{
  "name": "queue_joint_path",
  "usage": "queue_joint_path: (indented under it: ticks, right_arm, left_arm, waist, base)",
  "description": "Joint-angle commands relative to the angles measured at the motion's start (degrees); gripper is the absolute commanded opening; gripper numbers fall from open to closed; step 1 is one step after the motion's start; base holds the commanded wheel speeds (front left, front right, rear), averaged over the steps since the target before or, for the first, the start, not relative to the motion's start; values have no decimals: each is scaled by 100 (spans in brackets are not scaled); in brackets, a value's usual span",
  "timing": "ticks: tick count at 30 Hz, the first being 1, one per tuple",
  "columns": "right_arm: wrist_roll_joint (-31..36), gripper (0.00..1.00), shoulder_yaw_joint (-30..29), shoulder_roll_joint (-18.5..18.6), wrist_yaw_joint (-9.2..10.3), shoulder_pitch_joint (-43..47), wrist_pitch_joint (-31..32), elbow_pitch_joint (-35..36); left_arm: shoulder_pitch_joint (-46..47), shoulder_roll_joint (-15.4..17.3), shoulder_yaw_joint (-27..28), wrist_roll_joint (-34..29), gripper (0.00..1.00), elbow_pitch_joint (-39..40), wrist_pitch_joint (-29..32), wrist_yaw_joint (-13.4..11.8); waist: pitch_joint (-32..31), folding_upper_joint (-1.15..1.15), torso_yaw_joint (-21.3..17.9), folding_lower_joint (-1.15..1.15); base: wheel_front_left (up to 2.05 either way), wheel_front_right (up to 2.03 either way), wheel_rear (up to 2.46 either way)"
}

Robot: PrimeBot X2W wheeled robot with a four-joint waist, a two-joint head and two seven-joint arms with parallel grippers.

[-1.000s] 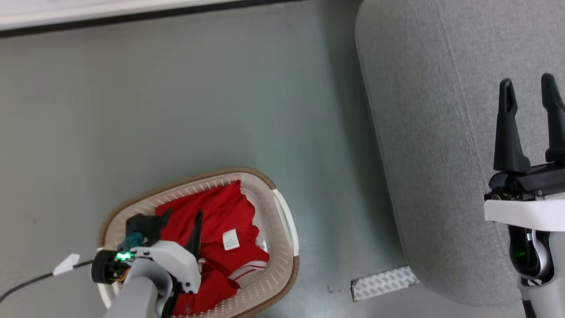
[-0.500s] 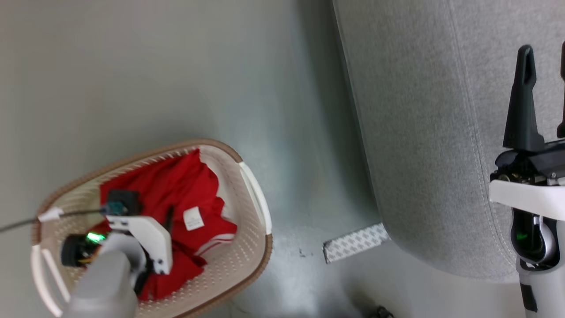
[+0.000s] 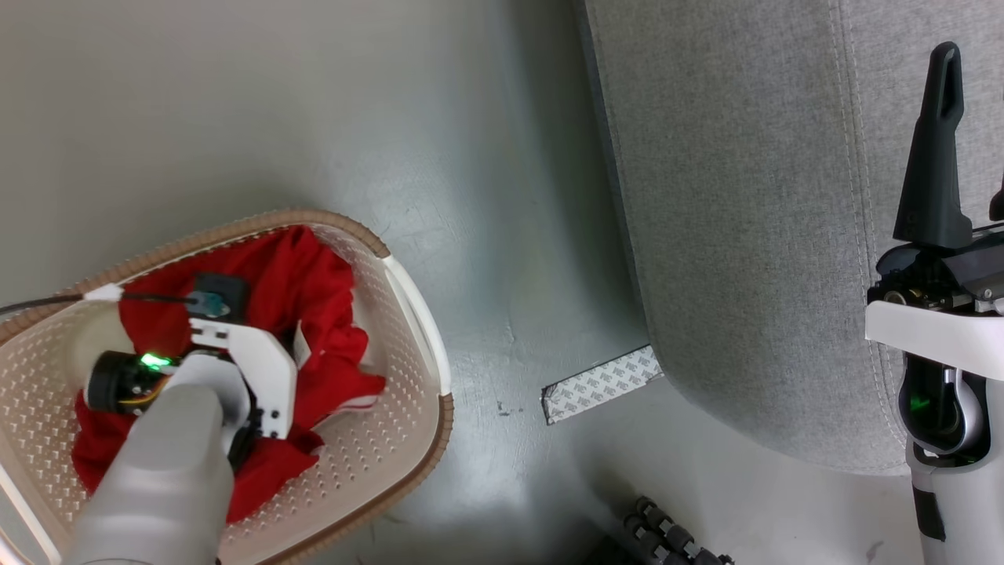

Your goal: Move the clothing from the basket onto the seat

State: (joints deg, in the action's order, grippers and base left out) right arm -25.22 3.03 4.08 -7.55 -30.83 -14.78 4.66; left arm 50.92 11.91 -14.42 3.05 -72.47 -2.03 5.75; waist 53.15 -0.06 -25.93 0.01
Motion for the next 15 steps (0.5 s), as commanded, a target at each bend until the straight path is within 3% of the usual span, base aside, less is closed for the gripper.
queue_joint_path:
  ticks: [1, 4, 6, 7, 15]
  right_arm:
    - [8, 100, -34, -4, 12, -19, -39, 34]
    - [19, 100, -41, -22, 12, 7, -38, 38]
    - [26, 100, -41, -34, 12, 17, -38, 32]
    - [34, 100, -45, -38, 12, 18, -38, 26]
    - [95, 100, 25, -70, 12, -73, -39, -76]
  left_arm:
    - [43, -6, -50, -95, 100, -61, 102, -22]
    - [53, -83, -107, -91, 100, -81, 185, -46]
    - [46, -109, -141, -90, 28, -93, 199, -54]
    - [39, -114, -152, -84, 0, -98, 193, -63]
    - [-117, -89, -113, 130, 0, -117, -124, -48]
  waist:
    - [21, 0, 1, -1]
    - [21, 0, 1, -1]
    - [8, 0, -1, -1]
    - [-5, 0, -3, -1]
    - [-323, 0, -2, -1]
  base:
    - [0, 0, 0]
    - [0, 0, 0]
    - [0, 0, 0]
    - [0, 0, 0]
    - [0, 0, 0]
